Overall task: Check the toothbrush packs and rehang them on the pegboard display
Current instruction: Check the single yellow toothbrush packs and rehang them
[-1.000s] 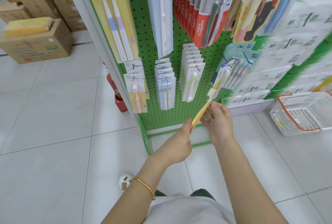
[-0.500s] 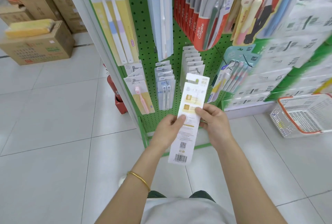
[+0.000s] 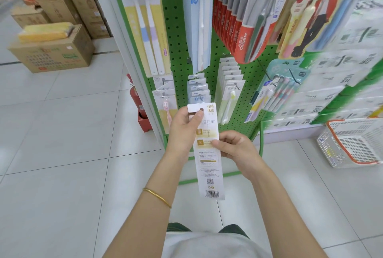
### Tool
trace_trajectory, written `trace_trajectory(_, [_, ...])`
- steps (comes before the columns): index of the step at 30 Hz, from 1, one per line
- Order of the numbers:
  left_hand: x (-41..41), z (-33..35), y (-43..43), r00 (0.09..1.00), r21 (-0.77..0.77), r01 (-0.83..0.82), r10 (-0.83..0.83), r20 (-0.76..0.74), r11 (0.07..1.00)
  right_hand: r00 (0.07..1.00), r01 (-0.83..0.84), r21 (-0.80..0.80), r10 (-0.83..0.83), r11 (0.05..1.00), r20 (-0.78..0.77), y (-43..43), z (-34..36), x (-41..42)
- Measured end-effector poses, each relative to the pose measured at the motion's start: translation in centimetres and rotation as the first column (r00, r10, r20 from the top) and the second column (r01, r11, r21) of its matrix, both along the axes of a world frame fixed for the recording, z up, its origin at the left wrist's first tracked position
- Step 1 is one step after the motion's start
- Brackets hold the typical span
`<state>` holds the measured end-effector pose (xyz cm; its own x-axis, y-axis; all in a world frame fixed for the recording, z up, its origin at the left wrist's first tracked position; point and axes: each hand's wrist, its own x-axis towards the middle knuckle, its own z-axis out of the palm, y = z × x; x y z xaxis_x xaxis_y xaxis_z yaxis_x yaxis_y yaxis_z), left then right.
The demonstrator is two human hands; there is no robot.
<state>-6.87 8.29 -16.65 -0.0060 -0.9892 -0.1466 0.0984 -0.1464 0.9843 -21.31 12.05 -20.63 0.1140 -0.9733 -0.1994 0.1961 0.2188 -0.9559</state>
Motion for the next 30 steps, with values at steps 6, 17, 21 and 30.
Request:
trace_trajectory(6, [1.9,0.3,0.3,0.957,0.027,0.068,-0.058,-0.285,0.997,0.955,-0.253,0.105,0.231,0.962,0.186,-0.3,-1.1,1.8])
trace_trajectory(17, [5.7,0.3,-0.7,0.982,-0.032,-0.168,0.165,-0.093,0.985,0.939,-0.079,0.055,0.093,0.995,-0.332,-3.0,0.1,7.5])
trace_trajectory(21, [6.6,0.2,-1.6,0.975,-0.140,-0.196,0.208,0.078,0.970,0.778,0.115,-0.058,-0.126,0.992,-0.616,-5.0,-0.3,10.2])
trace_trajectory(30, [7.9,-1.6,-5.6,0.912,-0.132,-0.271,0.298,0.283,0.954,0.590,0.217,-0.057,-0.177,0.975,-0.788,-7.0,-1.4,13.7])
